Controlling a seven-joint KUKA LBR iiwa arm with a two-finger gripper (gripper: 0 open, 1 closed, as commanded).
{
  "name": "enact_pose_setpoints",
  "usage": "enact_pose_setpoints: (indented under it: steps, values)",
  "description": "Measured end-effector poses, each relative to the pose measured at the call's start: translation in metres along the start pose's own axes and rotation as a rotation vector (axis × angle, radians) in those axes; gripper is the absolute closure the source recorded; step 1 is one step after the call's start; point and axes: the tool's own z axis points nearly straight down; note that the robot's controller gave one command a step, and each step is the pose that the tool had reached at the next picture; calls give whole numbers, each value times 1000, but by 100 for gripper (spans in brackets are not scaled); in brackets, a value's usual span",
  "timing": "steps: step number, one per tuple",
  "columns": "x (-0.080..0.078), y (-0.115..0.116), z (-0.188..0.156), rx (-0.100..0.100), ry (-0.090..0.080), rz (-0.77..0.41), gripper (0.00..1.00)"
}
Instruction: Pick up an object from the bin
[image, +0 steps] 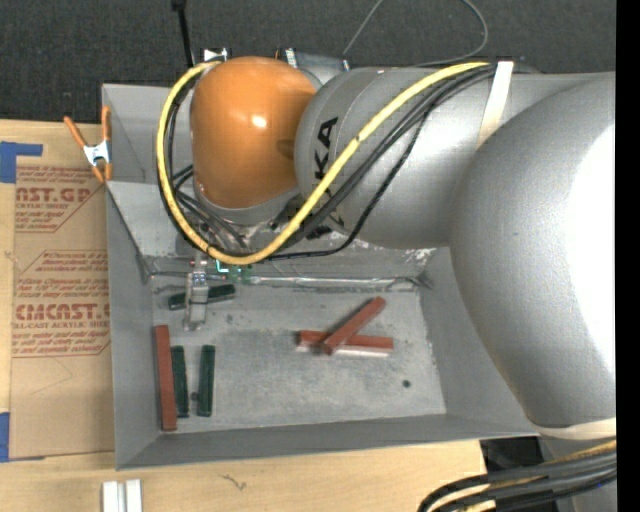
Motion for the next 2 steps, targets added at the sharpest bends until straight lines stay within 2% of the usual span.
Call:
enact_pose_setpoints:
  steps: [1, 2]
  values:
    - [30, -43, 96, 3, 0, 531, 0]
    - [64, -4, 141, 0, -6, -82, 0]
